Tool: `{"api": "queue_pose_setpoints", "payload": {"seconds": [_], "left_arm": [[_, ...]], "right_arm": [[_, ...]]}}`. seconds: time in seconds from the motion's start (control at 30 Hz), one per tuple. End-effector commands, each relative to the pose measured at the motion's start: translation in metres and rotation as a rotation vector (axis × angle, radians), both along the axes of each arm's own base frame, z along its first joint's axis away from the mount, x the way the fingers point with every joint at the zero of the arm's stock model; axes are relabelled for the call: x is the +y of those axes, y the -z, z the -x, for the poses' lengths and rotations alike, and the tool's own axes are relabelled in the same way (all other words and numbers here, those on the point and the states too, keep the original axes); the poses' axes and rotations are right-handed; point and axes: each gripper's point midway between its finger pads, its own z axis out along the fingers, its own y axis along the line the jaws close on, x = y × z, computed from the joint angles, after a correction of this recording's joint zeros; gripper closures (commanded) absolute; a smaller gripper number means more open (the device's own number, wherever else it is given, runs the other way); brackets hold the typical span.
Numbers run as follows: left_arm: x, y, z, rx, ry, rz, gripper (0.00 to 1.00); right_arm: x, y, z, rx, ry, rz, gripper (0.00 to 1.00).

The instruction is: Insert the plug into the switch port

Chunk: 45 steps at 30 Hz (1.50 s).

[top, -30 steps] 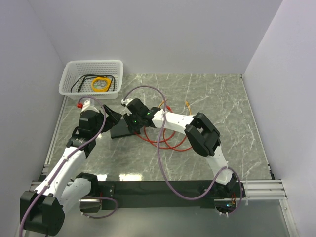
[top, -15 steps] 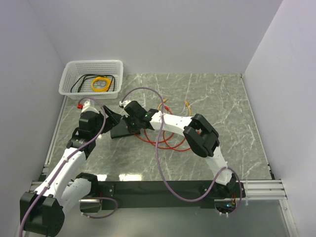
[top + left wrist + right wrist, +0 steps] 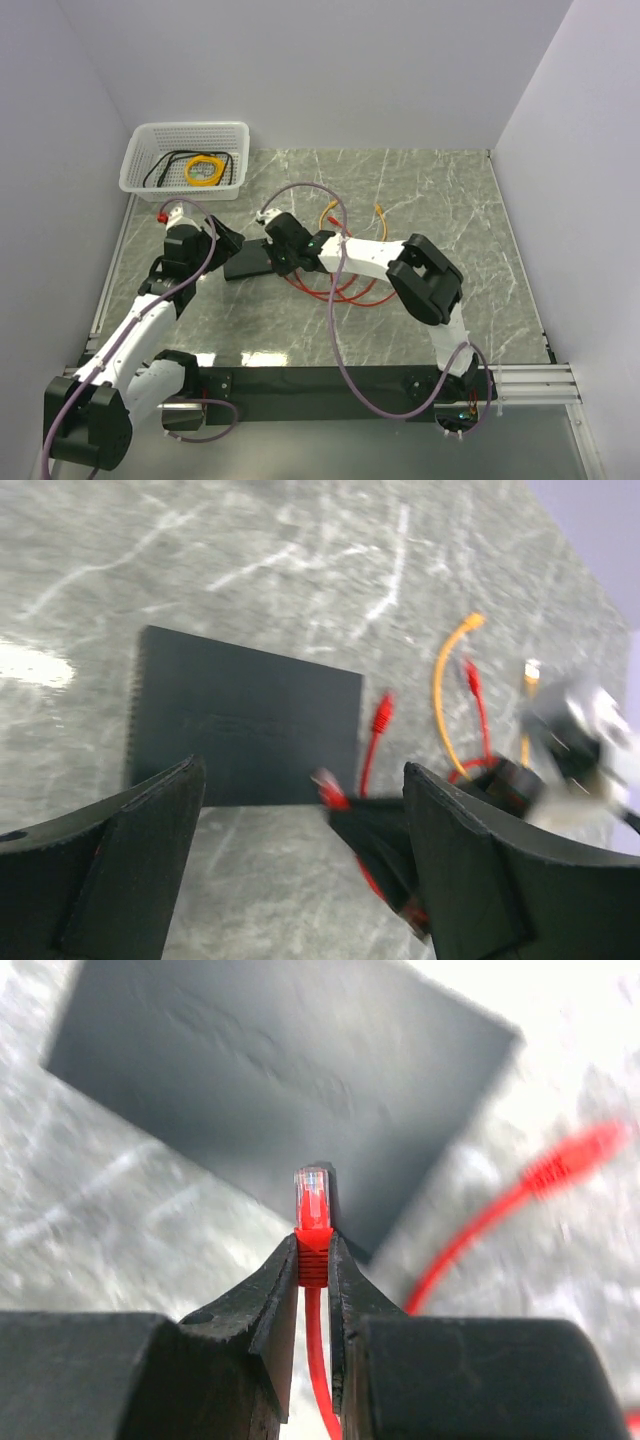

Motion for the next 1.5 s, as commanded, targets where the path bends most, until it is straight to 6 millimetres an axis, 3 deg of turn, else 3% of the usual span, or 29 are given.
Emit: {"api": "queue_pose_setpoints", "payload": {"seconds": [0.0, 0.2, 0.43, 0.67, 1.0, 1.17, 1.3, 1.43, 1.47], "left_arm": [[0.015, 0.015, -0.005, 0.031, -0.078, -0.022, 0.14], [0.029, 0.046, -0.012, 0.092, -0.135, -0.041, 0.12], [0.035, 0.065, -0.024, 0.133, -0.141, -0.025, 0.13], [0.021, 0.082, -0.024, 0.161, -0.093, 0.033, 0.16], [-0.003, 0.087, 0.01, 0.182, -0.025, 0.137, 0.17], [-0.015, 0.08, 0.026, 0.174, 0.0, 0.177, 0.16], [-0.018, 0.076, 0.039, 0.187, 0.011, 0.184, 0.16], [-0.011, 0.073, 0.05, 0.197, -0.007, 0.152, 0.16], [-0.008, 0.063, 0.048, 0.165, -0.014, 0.148, 0.15]], "right_arm": [[-0.023, -0.024, -0.007, -0.024, 0.092, -0.023, 1.0], [-0.043, -0.016, -0.025, -0.005, 0.185, -0.002, 1.0], [-0.044, -0.003, -0.044, 0.014, 0.247, 0.006, 1.0], [-0.02, 0.001, -0.053, 0.054, 0.221, -0.036, 1.0], [0.013, -0.004, -0.058, 0.061, 0.166, -0.072, 1.0], [0.033, -0.008, -0.059, 0.048, 0.125, -0.094, 1.0], [0.023, -0.005, -0.068, 0.012, 0.166, -0.053, 1.0], [-0.005, -0.01, -0.08, -0.035, 0.239, -0.006, 1.0], [-0.015, -0.012, -0.089, -0.042, 0.267, -0.011, 1.0]]}}
